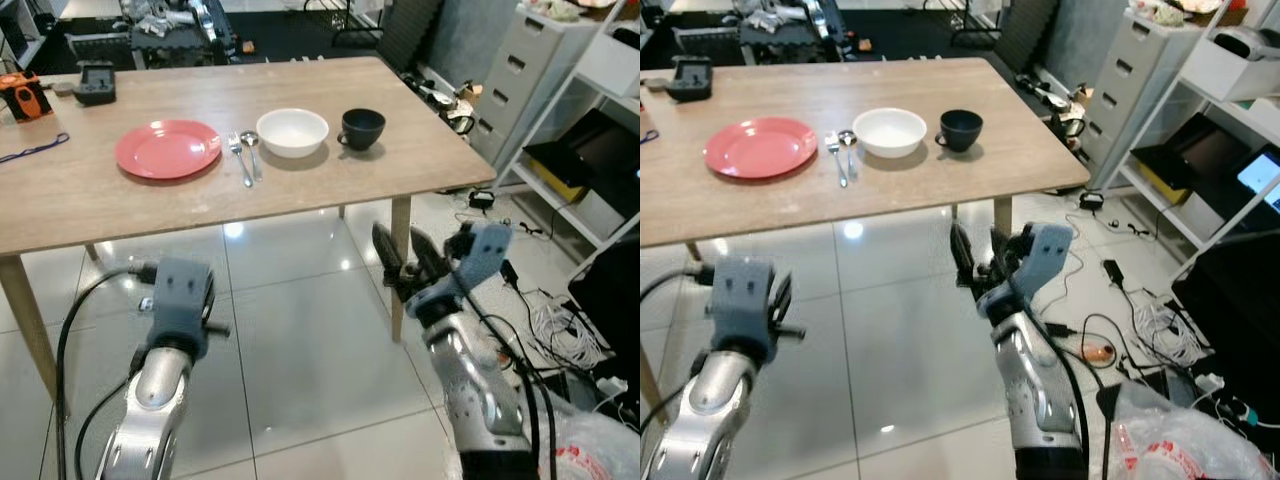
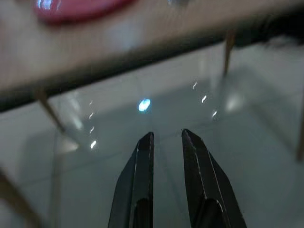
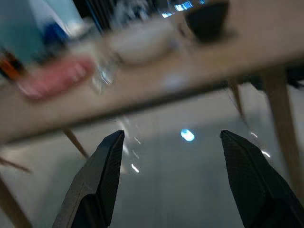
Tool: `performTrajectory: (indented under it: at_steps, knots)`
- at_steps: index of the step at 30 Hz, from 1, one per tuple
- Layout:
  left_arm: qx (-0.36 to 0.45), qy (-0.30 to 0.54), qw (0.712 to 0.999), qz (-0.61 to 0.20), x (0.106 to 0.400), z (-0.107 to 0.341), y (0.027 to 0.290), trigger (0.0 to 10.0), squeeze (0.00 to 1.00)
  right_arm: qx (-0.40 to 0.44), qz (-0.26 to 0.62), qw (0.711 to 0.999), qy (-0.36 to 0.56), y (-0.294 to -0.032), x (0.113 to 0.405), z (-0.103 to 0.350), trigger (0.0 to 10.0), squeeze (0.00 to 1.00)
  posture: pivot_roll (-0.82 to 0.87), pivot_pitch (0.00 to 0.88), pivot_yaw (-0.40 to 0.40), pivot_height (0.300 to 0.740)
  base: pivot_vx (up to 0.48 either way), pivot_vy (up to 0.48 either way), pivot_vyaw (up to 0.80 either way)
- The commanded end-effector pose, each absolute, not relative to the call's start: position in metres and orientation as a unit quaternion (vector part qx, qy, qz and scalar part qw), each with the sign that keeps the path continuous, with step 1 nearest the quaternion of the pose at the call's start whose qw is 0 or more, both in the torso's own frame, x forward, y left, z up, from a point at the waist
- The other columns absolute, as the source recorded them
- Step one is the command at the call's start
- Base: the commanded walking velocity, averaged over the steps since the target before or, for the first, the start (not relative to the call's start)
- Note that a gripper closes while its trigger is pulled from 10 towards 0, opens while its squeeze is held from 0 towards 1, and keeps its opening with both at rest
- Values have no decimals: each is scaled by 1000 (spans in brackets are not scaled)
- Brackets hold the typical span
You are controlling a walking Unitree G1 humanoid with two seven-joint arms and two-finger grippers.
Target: Setting the table
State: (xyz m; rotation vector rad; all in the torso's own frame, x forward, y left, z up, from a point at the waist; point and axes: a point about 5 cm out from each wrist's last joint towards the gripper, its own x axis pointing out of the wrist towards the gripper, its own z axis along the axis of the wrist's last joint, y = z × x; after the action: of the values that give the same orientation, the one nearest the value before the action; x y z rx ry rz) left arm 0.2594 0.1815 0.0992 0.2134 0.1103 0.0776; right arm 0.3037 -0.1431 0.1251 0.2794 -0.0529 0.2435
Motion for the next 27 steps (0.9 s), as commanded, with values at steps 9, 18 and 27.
performTrajectory:
  at_steps: [9, 18, 27]
  knots:
    - [74, 279, 950, 119, 199, -13, 235, 10000, 0, 55, 8, 980, 193, -194, 270, 11, 10000, 0, 48, 0, -26, 740, 0, 0, 0]
    - [118, 369, 916, 106, 173, -48, 242, 10000, 0, 38, -48, 952, 299, -201, 240, -32, 10000, 0, 37, 9, -15, 740, 0, 0, 0]
    - [106, 352, 924, 109, 177, -53, 241, 10000, 0, 39, -44, 954, 294, -194, 244, -36, 10000, 0, 36, 20, -20, 740, 0, 0, 751]
